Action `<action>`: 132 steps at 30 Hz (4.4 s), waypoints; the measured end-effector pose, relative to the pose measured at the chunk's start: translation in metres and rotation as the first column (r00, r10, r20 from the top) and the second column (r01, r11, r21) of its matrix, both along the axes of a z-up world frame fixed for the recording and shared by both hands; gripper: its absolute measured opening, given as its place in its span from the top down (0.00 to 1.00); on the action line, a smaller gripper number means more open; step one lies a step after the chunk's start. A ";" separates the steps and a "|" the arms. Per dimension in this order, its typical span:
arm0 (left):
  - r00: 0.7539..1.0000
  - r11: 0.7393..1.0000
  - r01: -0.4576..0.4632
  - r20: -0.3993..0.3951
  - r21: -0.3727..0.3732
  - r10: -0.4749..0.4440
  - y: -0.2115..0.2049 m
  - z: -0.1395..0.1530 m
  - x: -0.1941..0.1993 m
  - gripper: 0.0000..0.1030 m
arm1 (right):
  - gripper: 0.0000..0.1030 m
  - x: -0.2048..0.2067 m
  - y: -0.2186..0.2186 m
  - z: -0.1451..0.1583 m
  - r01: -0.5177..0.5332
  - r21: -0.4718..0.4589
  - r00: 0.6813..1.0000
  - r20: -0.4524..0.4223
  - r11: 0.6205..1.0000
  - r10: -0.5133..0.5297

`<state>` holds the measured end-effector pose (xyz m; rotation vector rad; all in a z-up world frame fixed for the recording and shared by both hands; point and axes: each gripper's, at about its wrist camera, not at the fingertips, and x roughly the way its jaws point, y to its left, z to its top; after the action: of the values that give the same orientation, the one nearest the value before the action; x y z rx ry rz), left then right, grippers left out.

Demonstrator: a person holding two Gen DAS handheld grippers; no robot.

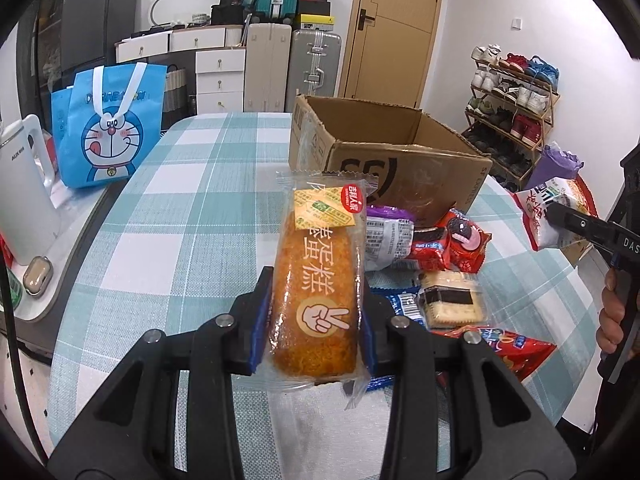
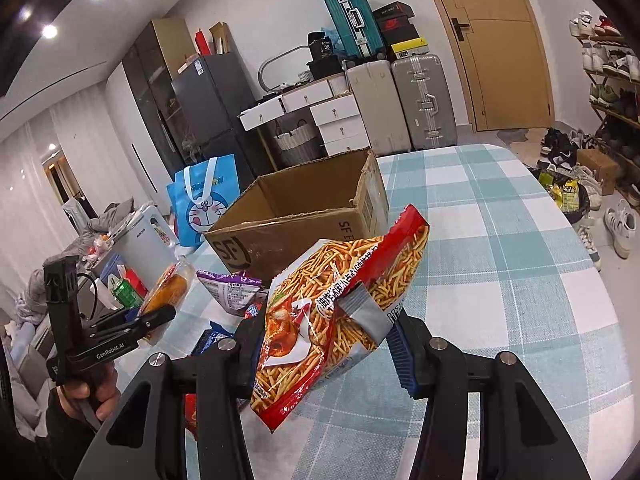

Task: Organize snacks
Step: 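Lift both packets and carry them over the cardboard box, then lower both packets into the box and open both grippers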

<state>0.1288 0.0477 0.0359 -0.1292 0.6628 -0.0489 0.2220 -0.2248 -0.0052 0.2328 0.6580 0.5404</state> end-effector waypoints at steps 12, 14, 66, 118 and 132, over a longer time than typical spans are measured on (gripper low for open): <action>0.999 1.000 -0.002 0.032 0.002 0.002 -0.002 0.010 -0.005 0.68 | 0.51 -0.002 -0.002 0.003 0.013 0.032 0.999 0.031 0.999 -0.014; 0.999 1.000 -0.003 0.040 0.007 0.002 -0.004 0.012 -0.006 0.68 | 0.51 -0.002 -0.001 0.004 0.017 0.033 0.999 0.036 0.999 -0.018; 0.997 0.995 0.021 0.078 0.100 -0.029 -0.068 0.075 0.138 0.68 | 0.51 0.091 0.043 0.037 0.042 0.094 0.998 0.036 0.995 -0.046; 0.993 0.994 0.073 0.085 0.086 -0.081 -0.052 0.090 0.090 0.00 | 0.01 0.079 0.042 0.042 0.025 -0.010 0.999 0.026 1.000 -0.025; 0.999 0.996 0.024 0.031 0.087 -0.027 -0.026 0.056 0.037 0.01 | 0.00 0.033 0.039 0.014 -0.017 -0.085 1.000 0.014 0.996 0.018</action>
<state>0.1659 0.0219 0.0914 -0.0366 0.6333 -0.0470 0.2554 -0.1859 0.0086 0.1429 0.6682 0.5291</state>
